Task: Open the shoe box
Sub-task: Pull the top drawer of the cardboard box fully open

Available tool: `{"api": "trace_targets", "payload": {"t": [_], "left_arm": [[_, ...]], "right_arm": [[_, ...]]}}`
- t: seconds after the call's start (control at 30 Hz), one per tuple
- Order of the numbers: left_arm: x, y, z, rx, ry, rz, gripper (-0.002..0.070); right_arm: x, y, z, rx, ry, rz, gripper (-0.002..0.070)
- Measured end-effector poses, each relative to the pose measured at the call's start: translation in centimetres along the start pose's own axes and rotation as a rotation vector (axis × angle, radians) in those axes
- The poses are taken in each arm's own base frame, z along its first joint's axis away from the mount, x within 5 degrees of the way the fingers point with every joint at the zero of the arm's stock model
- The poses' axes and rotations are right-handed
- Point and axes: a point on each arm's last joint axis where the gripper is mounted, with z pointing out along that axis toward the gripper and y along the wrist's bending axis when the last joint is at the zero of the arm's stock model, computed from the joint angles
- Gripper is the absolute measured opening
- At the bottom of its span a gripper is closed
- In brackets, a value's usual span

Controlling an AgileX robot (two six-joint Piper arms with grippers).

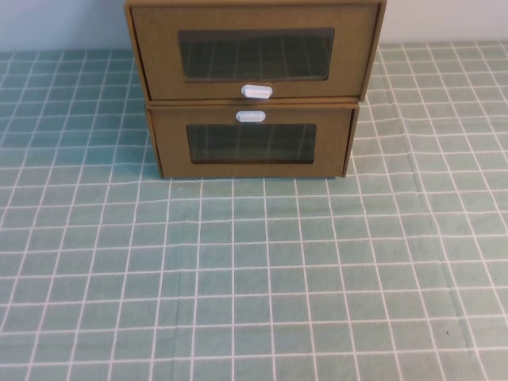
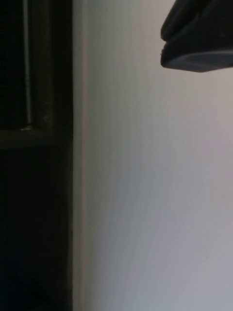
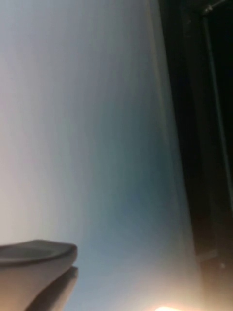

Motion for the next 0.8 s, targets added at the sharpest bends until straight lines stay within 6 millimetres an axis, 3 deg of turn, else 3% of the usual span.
{"api": "trace_targets", "payload": {"t": [0.1, 0.27, 0.37, 0.47, 0.57, 0.63, 0.8], "left_arm": [[-1.3, -1.0, 2.1, 0.057, 0.020, -0.006, -0.0005], [-4.5, -3.5, 6.2, 0.236, 0.079, 0.093, -0.0005], [-5.6, -4.6, 9.4, 0.280, 0.148, 0.089, -0.0005], [-5.5, -5.4, 12.9, 0.274, 0.307, 0.044, -0.0005], [-3.6, -6.1, 16.1, 0.246, 0.592, 0.016, -0.0005], [-1.0, -6.5, 17.6, 0.213, 0.812, 0.003, -0.0005], [6.6, -6.9, 18.5, 0.180, 1.145, 0.062, -0.0005]], "right_arm": [[-1.6, 0.0, 2.3, 0.028, 0.060, 0.085, -0.0013], [-4.6, 0.2, 5.7, 0.050, 0.106, 0.066, -0.0013], [-4.7, 0.0, 8.0, 0.055, 0.127, 0.057, -0.0013], [-3.2, -0.4, 10.5, 0.082, 0.237, 0.061, -0.0013], [-0.6, -1.2, 12.6, 0.151, 0.423, 0.122, -0.0013], [1.5, -1.7, 13.7, 0.212, 0.546, 0.192, -0.0013], [6.2, -2.6, 14.4, 0.280, 0.717, 0.238, -0.0013]]}}
